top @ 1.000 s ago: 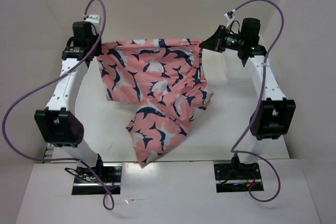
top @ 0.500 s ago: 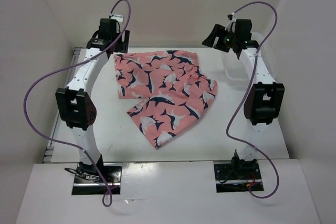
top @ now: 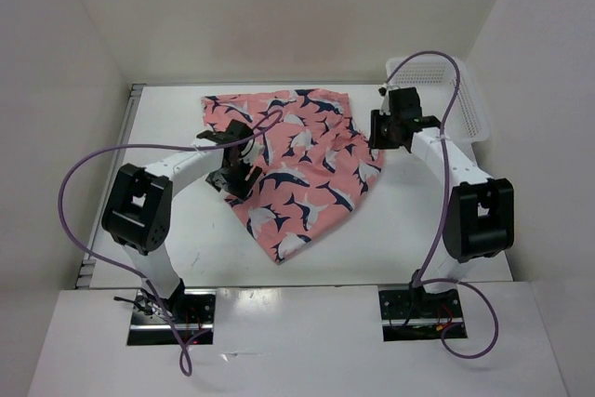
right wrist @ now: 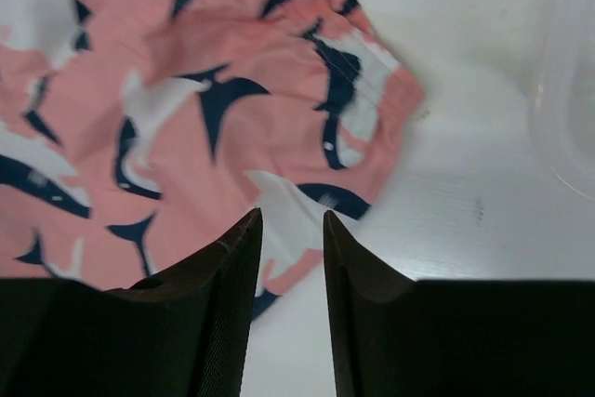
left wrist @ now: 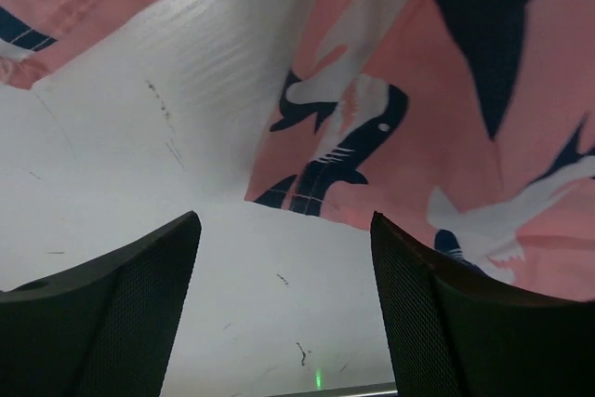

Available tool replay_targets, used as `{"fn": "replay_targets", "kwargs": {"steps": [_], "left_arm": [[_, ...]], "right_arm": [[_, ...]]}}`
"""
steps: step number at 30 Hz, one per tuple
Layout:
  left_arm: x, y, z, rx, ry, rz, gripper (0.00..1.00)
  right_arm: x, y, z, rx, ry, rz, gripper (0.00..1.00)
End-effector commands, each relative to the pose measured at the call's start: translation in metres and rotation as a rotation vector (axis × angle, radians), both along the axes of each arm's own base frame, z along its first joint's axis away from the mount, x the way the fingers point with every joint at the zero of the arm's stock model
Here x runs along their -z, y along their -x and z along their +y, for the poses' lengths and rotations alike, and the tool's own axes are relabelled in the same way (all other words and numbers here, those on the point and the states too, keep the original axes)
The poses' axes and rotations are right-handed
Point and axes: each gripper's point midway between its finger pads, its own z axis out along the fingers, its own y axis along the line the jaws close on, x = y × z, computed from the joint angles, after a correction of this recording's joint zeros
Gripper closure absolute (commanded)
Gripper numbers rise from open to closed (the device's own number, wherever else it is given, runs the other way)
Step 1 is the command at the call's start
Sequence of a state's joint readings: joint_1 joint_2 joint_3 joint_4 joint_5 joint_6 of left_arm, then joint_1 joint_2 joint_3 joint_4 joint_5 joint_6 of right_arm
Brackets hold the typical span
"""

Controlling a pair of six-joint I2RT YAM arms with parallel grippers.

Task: Fold and stack the shorts
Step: Flatten the shorts out

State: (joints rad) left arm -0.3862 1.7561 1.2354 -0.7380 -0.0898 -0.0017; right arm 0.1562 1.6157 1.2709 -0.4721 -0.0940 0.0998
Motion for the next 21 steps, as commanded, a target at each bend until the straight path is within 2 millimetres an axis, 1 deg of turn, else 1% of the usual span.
{"fn": "replay_targets", "kwargs": {"steps": [1, 2, 3, 4, 5, 6, 7, 8, 9, 11, 12, 13, 14, 15, 16, 17, 18, 19, 20, 21], "left_arm": [[-0.015, -0.03, 0.004, -0.029, -0.004, -0.126, 0.18], [-0.012, -0.034, 0.008, -0.038, -0.03, -0.136, 0.17], [-0.007, -0.033, 0.008, -0.038, -0.034, -0.128, 0.17], [-0.007, -0.033, 0.008, -0.038, -0.034, -0.128, 0.16], [-0.004, -0.032, 0.008, -0.037, -0.037, -0.12, 0.16], [-0.001, -0.029, 0.008, -0.034, -0.033, -0.106, 0.16], [0.004, -0.024, 0.007, -0.03, -0.025, -0.088, 0.16], [0.007, -0.025, 0.006, -0.029, -0.026, -0.085, 0.16], [0.014, -0.02, 0.005, -0.024, -0.019, -0.06, 0.16], [0.015, -0.016, 0.001, -0.015, 0.008, -0.039, 0.16], [0.016, -0.011, -0.004, -0.006, 0.036, -0.015, 0.16], [0.018, -0.007, -0.006, -0.002, 0.047, 0.0, 0.16], [0.018, -0.007, -0.006, -0.002, 0.047, 0.0, 0.16], [0.024, -0.002, -0.006, 0.0, 0.049, 0.022, 0.16], [0.024, -0.002, -0.006, 0.0, 0.049, 0.022, 0.16], [0.031, 0.003, -0.004, 0.0, 0.04, 0.045, 0.16], [0.031, 0.004, -0.006, 0.002, 0.05, 0.049, 0.16], [0.037, 0.006, -0.005, 0.002, 0.045, 0.062, 0.19], [0.042, 0.008, -0.004, 0.001, 0.04, 0.076, 0.22], [0.047, 0.006, -0.005, 0.001, 0.038, 0.079, 0.25]], "right_arm": [[0.006, 0.002, -0.025, 0.052, 0.13, -0.018, 0.61], [0.013, 0.002, -0.028, 0.06, 0.142, -0.009, 0.6], [0.015, 0.002, -0.021, 0.033, 0.152, -0.015, 0.57], [0.028, 0.008, -0.017, 0.01, 0.176, 0.013, 0.52], [0.036, 0.008, -0.017, 0.008, 0.178, 0.024, 0.52], [0.043, 0.006, -0.013, -0.001, 0.18, 0.032, 0.5], [0.052, 0.01, -0.014, -0.003, 0.185, 0.054, 0.49], [0.055, 0.008, -0.013, -0.004, 0.185, 0.056, 0.43], [0.059, 0.008, -0.013, -0.005, 0.187, 0.066, 0.38], [0.072, 0.009, -0.015, 0.007, 0.198, 0.099, 0.3], [0.076, 0.009, -0.018, 0.014, 0.209, 0.107, 0.29], [0.079, 0.005, -0.017, 0.015, 0.209, 0.106, 0.28], [0.079, 0.004, -0.019, 0.024, 0.221, 0.104, 0.26], [0.084, 0.005, -0.022, 0.031, 0.234, 0.117, 0.26], [0.083, 0.0, -0.021, 0.033, 0.232, 0.106, 0.26], [0.084, -0.003, -0.022, 0.039, 0.241, 0.107, 0.25], [0.084, -0.003, -0.022, 0.039, 0.241, 0.107, 0.25], [0.086, -0.007, -0.022, 0.031, 0.246, 0.102, 0.23], [0.091, -0.006, -0.022, 0.03, 0.25, 0.115, 0.23], [0.091, -0.006, -0.022, 0.03, 0.25, 0.115, 0.23]]}}
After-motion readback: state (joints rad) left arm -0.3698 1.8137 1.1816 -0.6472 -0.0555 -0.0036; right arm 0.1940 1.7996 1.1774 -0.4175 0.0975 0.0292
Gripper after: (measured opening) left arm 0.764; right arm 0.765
